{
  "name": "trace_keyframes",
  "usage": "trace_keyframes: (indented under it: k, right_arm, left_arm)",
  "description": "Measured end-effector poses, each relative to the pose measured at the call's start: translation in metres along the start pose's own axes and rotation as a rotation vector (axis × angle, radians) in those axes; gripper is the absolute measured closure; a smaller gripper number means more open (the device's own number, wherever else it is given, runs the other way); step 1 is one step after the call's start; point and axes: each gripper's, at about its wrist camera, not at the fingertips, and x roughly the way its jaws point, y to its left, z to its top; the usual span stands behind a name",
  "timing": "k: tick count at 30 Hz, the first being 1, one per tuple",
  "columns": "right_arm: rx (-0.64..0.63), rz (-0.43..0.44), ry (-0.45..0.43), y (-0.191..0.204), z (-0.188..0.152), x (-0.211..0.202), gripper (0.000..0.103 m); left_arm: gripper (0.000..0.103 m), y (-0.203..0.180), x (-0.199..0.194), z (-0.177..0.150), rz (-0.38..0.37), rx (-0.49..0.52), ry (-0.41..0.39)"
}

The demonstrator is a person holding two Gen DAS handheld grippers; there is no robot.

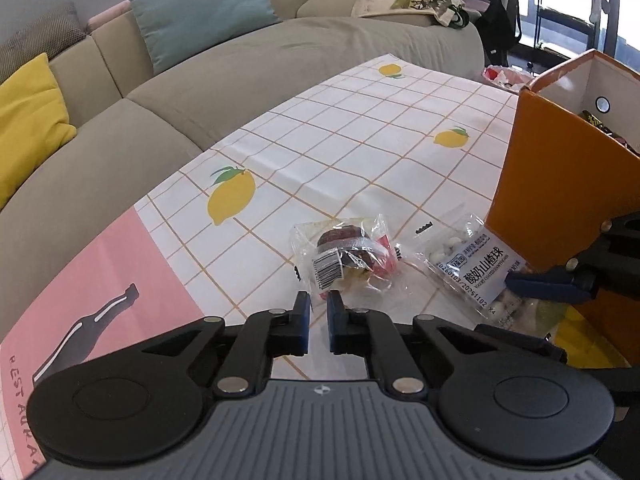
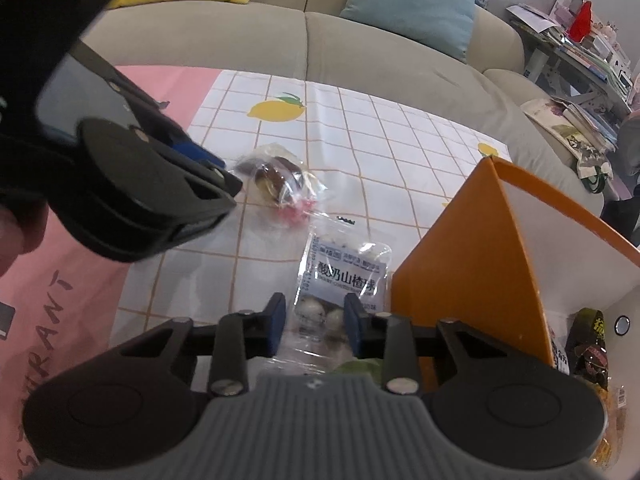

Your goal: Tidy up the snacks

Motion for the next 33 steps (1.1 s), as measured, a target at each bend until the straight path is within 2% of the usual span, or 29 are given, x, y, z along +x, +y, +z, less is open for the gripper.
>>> trace_keyframes:
  k: [5,7,11,16,20,24,27,33]
  right_arm:
    - [0.000,0.022,-0.013,0.000,-0.001,-0.005,0.094]
    - [0.006,0.045,-0.015,0.000,-0.001,-0.008,0.103]
    - [0.001,0.064,-0.008,0.003,-0.008,-0.015,0.103]
    - [-0.008,0.096,-0.010,0.007,-0.021,-0.032,0.103]
    - [-0.032,0.148,0.001,0.017,-0.036,-0.052,0.103]
    - [-0.073,0.208,-0.003,0.031,-0.054,-0.075,0.103]
    - [-0.097,0.241,0.000,0.038,-0.066,-0.088,0.103]
    - [-0.125,0.266,0.018,0.040,-0.082,-0.099,0.103]
  left_arm:
    - [0.100,-0.003,-0.009,-0.002,0.030,-0.039,0.008]
    - [0.100,-0.004,-0.018,-0.006,0.039,-0.056,0.019]
    - [0.101,-0.010,-0.039,-0.018,0.064,-0.109,0.050]
    - [0.101,-0.016,-0.071,-0.045,0.114,-0.226,0.097]
    - [0.101,-0.024,-0.096,-0.070,0.140,-0.316,0.143]
    - [0.101,-0.037,-0.120,-0.090,0.175,-0.365,0.180]
    - [0.101,-0.045,-0.136,-0.102,0.174,-0.422,0.210]
    - [0.100,-0.065,-0.152,-0.117,0.152,-0.458,0.246]
